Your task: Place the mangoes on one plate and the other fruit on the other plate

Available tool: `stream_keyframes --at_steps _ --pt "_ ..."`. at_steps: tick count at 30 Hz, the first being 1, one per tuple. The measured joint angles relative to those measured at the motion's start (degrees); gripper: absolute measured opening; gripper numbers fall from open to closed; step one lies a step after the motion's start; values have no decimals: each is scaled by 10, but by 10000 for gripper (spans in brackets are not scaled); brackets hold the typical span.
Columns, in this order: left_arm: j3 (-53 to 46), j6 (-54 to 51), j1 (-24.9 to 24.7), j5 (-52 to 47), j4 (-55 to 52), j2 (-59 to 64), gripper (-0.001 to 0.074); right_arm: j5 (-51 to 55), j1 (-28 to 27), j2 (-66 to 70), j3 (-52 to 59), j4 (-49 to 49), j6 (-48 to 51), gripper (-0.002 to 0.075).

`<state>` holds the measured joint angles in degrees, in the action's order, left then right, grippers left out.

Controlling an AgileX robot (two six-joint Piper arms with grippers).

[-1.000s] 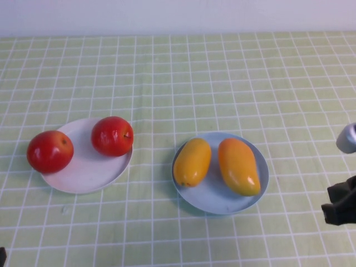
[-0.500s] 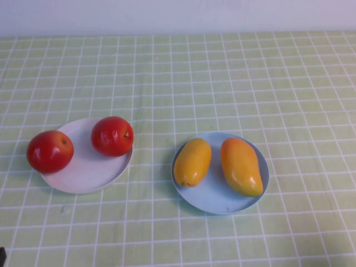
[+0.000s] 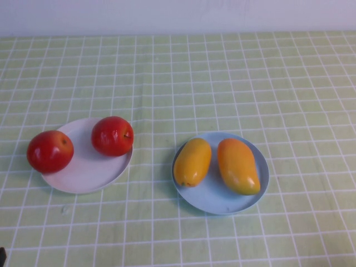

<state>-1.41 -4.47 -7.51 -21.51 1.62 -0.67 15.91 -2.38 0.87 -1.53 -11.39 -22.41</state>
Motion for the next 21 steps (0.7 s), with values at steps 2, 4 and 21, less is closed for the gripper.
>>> stream_keyframes --at_steps 2,4,21 --pt "0 0 0 0 0 0 -3 5 0 -11 0 0 0 -15" --pt "0 0 0 0 0 0 -2 6 0 -13 0 0 0 -15" --pt "0 0 0 0 0 0 -2 30 0 -15 18 187 271 -15"
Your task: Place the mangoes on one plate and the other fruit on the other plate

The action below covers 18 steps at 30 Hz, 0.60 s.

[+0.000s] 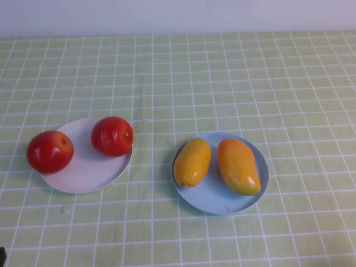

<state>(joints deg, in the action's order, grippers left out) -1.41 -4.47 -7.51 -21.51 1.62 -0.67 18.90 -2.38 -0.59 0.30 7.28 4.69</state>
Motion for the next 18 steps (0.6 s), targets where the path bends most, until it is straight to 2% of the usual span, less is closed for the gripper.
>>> stream_keyframes --at_steps 18 --pt "0 0 0 0 0 0 -3 18 0 -1 12 24 26 -16"
